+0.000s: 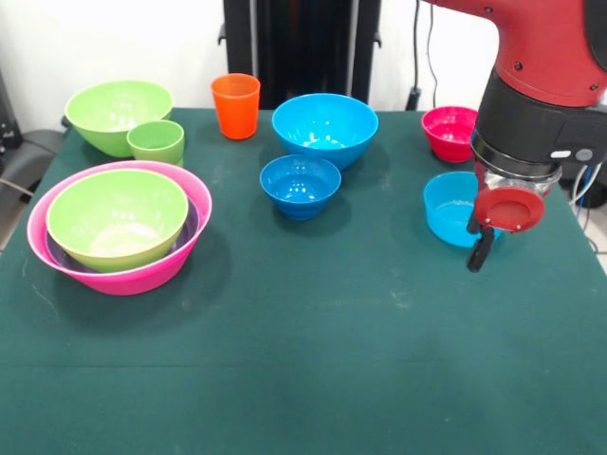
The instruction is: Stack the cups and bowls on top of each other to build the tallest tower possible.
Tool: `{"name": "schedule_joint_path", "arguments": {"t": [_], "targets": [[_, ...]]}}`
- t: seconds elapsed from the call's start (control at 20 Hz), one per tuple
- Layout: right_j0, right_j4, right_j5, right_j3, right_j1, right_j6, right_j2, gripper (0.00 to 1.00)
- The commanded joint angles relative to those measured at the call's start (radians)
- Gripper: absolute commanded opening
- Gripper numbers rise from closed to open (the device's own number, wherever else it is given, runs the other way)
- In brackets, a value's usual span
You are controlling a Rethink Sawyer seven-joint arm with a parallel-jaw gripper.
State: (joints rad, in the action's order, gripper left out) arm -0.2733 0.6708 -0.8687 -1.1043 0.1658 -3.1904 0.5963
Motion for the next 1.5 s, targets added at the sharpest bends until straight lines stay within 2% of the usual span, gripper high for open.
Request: {"name": "schedule_joint_path", "arguments": {"t": [0.05,0.65,1.5], "targets": [[-0.006,-0.095,0.029,-0.064,0.009,0.102,-0.155,1.0],[-0.002,-0.119,0.022,-0.056,0.012,0.071,-0.156,1.0],[-0.007,-0.119,0.025,-0.057,0.014,0.067,-0.155,1.0]]}}
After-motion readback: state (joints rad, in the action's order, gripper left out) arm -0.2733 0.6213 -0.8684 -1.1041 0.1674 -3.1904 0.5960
